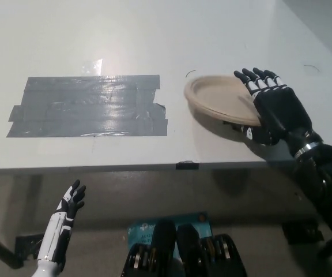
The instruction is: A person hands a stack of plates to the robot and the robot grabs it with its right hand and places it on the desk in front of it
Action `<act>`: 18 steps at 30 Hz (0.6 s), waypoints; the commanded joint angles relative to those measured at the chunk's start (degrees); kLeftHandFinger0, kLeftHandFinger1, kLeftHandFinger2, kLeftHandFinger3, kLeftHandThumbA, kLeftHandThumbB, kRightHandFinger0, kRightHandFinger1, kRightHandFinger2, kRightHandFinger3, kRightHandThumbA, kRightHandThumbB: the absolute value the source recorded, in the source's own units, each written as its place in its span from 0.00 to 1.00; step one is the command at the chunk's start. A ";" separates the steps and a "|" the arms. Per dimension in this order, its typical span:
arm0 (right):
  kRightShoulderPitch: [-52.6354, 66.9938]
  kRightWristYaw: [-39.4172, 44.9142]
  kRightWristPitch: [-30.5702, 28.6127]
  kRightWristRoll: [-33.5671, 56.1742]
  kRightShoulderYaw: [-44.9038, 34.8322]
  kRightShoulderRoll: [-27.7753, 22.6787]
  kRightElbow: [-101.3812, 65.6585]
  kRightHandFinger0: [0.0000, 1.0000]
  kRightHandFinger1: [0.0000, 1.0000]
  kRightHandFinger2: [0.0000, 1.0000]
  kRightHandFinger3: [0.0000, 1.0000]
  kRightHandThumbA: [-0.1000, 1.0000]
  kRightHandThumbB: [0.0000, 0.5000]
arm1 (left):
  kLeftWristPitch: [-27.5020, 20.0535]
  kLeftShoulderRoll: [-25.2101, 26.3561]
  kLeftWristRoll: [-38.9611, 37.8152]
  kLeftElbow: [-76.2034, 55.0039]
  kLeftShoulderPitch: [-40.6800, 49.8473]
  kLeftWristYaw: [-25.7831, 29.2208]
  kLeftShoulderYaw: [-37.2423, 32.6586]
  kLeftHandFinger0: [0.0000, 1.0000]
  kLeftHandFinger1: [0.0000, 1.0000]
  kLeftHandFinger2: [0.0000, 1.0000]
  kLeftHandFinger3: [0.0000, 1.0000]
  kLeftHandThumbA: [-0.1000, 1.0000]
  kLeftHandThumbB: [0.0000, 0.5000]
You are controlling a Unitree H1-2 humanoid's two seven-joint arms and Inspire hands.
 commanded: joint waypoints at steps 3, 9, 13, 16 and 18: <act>-11.77 43.34 23.39 49.48 -4.40 -16.13 -36.80 1.00 1.00 1.00 1.00 0.67 1.00 | 2.90 0.60 -5.03 -3.29 -2.27 -2.56 0.67 1.00 1.00 1.00 1.00 1.00 0.48; -12.56 44.88 23.39 54.46 -4.76 -20.90 -37.21 1.00 1.00 1.00 1.00 0.60 1.00 | 3.75 0.29 -6.40 -3.80 -2.28 -3.03 0.86 1.00 1.00 1.00 1.00 1.00 0.45; -12.43 46.81 23.39 66.30 -7.49 -22.13 -34.66 1.00 1.00 1.00 1.00 0.56 1.00 | 4.12 0.37 -7.27 -3.52 -2.95 -3.18 1.24 1.00 1.00 1.00 1.00 1.00 0.51; -11.73 49.43 23.39 70.58 -10.86 -20.45 -32.77 1.00 1.00 1.00 1.00 0.67 1.00 | 4.30 0.24 -7.95 -3.33 -3.45 -3.32 1.40 1.00 1.00 1.00 1.00 1.00 0.51; -10.75 51.19 22.42 74.38 -13.85 -18.56 -30.76 1.00 1.00 1.00 1.00 0.78 1.00 | 4.35 0.18 -8.13 -3.24 -3.66 -3.38 1.41 1.00 1.00 1.00 1.00 1.00 0.51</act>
